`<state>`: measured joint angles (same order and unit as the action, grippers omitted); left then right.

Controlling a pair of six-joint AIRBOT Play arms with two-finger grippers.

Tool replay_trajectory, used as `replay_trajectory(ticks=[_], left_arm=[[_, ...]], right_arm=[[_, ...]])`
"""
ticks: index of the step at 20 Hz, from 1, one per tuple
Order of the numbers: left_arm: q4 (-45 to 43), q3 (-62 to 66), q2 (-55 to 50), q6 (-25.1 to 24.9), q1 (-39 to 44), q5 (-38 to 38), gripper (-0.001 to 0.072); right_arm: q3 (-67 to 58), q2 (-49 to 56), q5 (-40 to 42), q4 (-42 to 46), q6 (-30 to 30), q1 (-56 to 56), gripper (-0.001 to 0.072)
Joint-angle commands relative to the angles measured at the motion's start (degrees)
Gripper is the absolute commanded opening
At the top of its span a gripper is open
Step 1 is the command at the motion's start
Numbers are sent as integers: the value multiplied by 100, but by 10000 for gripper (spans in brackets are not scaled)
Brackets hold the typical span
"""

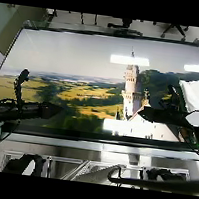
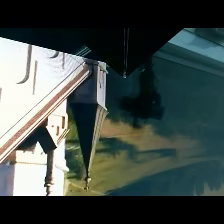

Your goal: Fold the shirts.

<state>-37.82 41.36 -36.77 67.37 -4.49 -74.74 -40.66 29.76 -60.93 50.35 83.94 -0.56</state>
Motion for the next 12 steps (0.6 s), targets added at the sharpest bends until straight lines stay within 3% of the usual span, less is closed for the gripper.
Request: replay_trajectory(ticks=[1, 3, 5, 9, 10, 11, 12], left_arm=[[-24, -2, 7, -4, -9, 35, 15], [-192, 15, 7, -2, -9, 4, 15], [-1115, 214, 7, 240, -9, -52, 15], [-4962, 973, 4, 1696, -9, -184, 23], [-5936, 1019, 4, 1939, -9, -184, 277], [-6905, 925, 2, 2288, -13, -170, 675], [-7595, 752, -46, 2535, -61, -195, 699]], right_arm=[[4, -7, -2, -2, 2, -7, 23], [4, -7, 0, 0, 2, -7, 23], [4, -7, 0, -2, 2, -7, 23], [4, -7, 0, -2, 2, -7, 23], [4, -7, 0, 0, 2, -7, 23], [4, -4, 0, 0, 2, -7, 23], [4, -7, 0, -2, 2, -7, 23]])
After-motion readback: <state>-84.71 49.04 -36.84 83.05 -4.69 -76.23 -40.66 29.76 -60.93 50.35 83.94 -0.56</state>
